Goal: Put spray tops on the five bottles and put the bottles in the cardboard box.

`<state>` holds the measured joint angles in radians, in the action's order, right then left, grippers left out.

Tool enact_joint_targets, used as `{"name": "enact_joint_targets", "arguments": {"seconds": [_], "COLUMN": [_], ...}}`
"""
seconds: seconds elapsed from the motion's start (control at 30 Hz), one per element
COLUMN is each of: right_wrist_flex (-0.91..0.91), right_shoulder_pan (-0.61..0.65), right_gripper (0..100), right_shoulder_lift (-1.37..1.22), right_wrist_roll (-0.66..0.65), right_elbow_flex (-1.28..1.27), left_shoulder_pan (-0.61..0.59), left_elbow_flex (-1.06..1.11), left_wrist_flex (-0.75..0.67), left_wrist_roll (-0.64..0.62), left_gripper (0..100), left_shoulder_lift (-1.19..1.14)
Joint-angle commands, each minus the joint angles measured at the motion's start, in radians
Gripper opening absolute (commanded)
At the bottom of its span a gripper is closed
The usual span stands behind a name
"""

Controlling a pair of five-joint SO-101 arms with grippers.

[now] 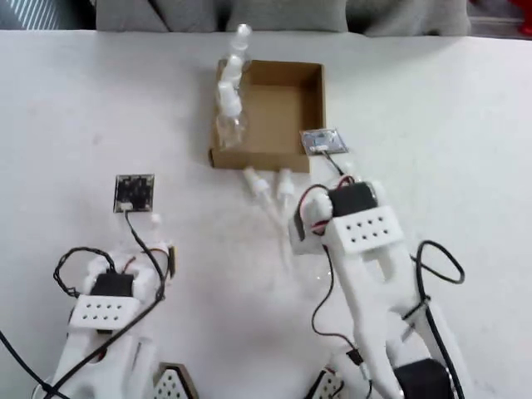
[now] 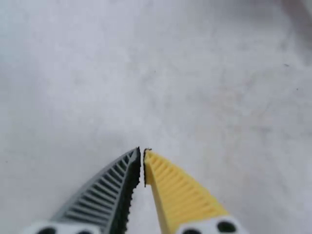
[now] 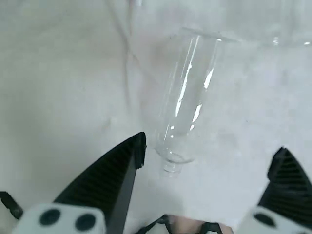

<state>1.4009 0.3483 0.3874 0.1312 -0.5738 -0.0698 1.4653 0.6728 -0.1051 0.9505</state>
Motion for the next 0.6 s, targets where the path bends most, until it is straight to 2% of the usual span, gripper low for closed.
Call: {"name": "enact_joint_targets", "arguments": {"seconds": [0.0, 0.23, 0.4, 0.57], "right_wrist_flex": [-0.064, -0.203, -0.263, -0.259], "right_shoulder_pan": [0.012, -0.019, -0.079, -0.097], "right_gripper": [37.7, 28.3, 22.3, 7.4], "right_shoulder_lift": [-0.096, -0.318, -0.363, -0.311], "right_wrist_roll": [0.020, 0.020, 0.020, 0.017], "right_elbow_flex": [0.051, 0.054, 0.055, 0.051], "left_shoulder_pan": [-0.007, -0.007, -0.007, -0.007], "left_elbow_flex": [-0.003, -0.003, -0.003, -0.003], "left_wrist_flex": [-0.021, -0.021, -0.023, -0.026], "left_wrist_roll": [0.006, 0.006, 0.006, 0.006], "left_gripper": [2, 2, 2, 2], "left_shoulder_lift": [0.036, 0.036, 0.036, 0.036]}}
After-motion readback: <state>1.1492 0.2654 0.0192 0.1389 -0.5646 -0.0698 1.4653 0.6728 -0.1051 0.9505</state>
